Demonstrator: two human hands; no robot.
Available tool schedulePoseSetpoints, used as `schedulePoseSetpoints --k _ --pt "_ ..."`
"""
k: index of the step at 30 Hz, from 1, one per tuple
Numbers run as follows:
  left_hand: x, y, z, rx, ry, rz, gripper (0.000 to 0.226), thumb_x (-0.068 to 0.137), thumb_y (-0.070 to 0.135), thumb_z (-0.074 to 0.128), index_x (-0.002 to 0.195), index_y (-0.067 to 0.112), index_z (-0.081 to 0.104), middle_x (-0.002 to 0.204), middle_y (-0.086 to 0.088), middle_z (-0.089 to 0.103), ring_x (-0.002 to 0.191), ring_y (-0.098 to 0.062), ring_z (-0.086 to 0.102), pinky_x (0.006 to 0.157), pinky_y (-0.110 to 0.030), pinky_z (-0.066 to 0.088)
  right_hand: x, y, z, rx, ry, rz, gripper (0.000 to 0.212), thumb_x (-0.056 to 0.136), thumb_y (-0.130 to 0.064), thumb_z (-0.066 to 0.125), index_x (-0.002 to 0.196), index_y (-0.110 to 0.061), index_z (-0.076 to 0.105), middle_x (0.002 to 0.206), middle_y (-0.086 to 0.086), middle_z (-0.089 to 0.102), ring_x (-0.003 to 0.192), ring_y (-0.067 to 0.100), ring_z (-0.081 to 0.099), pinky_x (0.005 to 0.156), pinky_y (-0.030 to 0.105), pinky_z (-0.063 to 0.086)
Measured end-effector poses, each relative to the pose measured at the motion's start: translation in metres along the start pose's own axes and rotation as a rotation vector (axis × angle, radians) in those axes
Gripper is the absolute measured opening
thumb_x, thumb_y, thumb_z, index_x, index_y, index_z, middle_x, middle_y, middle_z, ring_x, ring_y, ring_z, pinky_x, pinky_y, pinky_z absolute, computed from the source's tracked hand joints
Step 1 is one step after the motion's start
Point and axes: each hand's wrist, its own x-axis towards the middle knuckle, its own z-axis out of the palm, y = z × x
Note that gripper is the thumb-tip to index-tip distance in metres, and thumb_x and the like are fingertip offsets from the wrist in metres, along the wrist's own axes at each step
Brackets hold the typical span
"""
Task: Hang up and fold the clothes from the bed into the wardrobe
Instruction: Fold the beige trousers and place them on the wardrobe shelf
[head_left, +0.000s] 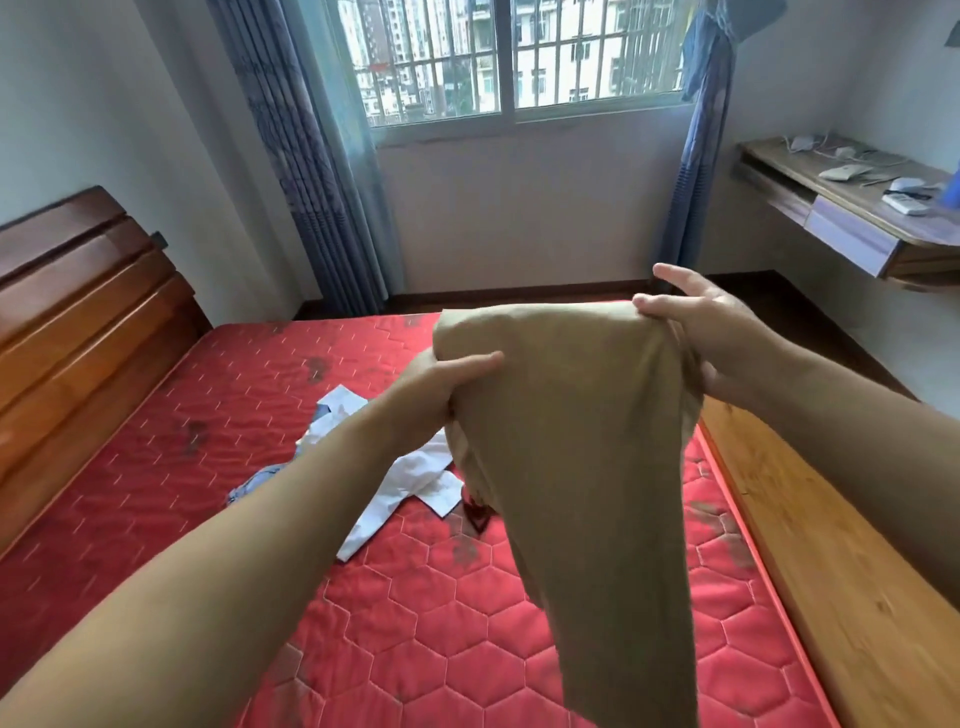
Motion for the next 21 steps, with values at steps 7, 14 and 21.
schedulePoseSetpoints --k 7,14,21 --pt "0.001 -0.019 0.0 0.06 0.306 0.056 0.1 0.055 0.035 0.086 0.144 0.024 0.043 0.127 -0.003 0.059 0.115 -0.025 0.061 0.095 -0.041 0.053 -0.002 0.029 -0.004 -0.127 0.075 0.042 0.049 0.084 -0.015 0.072 0.13 -0.026 0.059 0.115 0.007 0.064 0.09 0.016 0.065 0.071 0.03 0.054" --pt "0.009 0.001 0.01 0.123 0.351 0.244 0.033 0.083 0.017 0.076 0.113 0.029 0.068 0.078 0.007 0.062 0.07 -0.003 0.062 0.071 -0.025 0.055 -0.006 0.04 -0.005 -0.208 -0.123 0.169 0.024 0.092 -0.03 0.063 0.114 -0.018 0.064 0.105 0.012 0.066 0.08 0.02 0.064 0.065 0.032 0.051" --pt "-0.003 0.007 -0.011 0.347 0.03 0.045 0.042 0.083 0.032 0.074 0.122 0.036 0.059 0.105 0.001 0.062 0.078 -0.012 0.063 0.067 -0.03 0.057 -0.009 0.024 0.011 0.191 -0.131 0.327 0.037 0.093 -0.018 0.058 0.122 0.004 0.055 0.094 0.011 0.068 0.085 0.022 0.065 0.086 0.038 0.05"
